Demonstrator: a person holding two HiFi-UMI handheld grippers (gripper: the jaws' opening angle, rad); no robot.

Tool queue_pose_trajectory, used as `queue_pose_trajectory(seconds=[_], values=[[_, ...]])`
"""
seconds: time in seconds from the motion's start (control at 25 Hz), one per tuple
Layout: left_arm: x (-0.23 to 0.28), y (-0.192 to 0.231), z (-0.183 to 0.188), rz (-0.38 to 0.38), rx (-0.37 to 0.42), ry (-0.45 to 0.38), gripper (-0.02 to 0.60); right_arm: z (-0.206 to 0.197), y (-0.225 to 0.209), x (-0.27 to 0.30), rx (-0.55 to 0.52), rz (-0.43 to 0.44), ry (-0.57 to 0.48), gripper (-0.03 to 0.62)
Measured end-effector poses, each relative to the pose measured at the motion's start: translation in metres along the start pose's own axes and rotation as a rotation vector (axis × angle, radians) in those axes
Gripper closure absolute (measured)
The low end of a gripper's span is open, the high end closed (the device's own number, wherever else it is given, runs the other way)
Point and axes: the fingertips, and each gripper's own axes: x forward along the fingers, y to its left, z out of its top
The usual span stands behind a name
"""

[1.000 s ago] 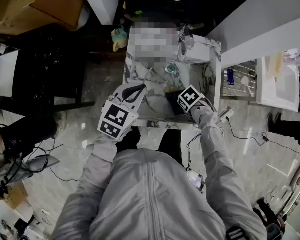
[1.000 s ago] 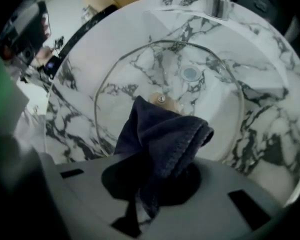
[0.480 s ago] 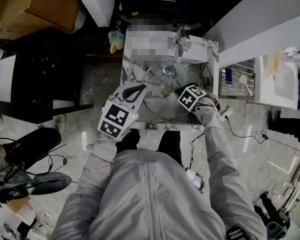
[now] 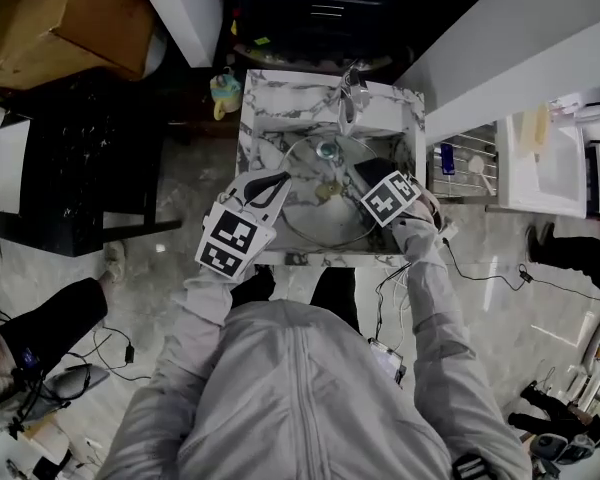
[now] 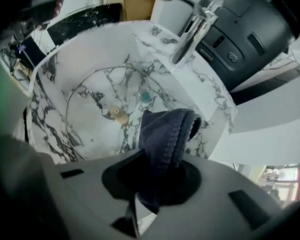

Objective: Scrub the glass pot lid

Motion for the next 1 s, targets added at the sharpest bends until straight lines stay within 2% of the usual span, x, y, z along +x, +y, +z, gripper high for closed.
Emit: queue_pose_trajectory(seconds=[0.2,0.48,0.64,0.76,1.0], values=[[-0.006,-0.003,0.007,-0.013,0.017,-0.009,0.554,0.007,0.003,-0.044,0.226,0.035,-0.202,0.531],[-0.012,0.007,0.027,-0.044,0.052,-0.052,0.554,0.003,-0.001,-0.105,0.499,0.010,-0.398,0.531],[-0.011,0.015,0.039,-0.051,0.091,-0.059,0.554,0.019,-0.014,-0.142,0.595,-0.025,-0.552,0.531],[-0.020,0.015,0.059,-0.041,0.130,-0.083,0.554,0.027,-0.015,-0.167,0.652,-0.020,-0.675,0.531],[-0.025,0.033,0.086,0.051,0.117,-0.115,0.554,0.044,-0.034,-0.224,0.640,-0.051,-0.891,0.531]])
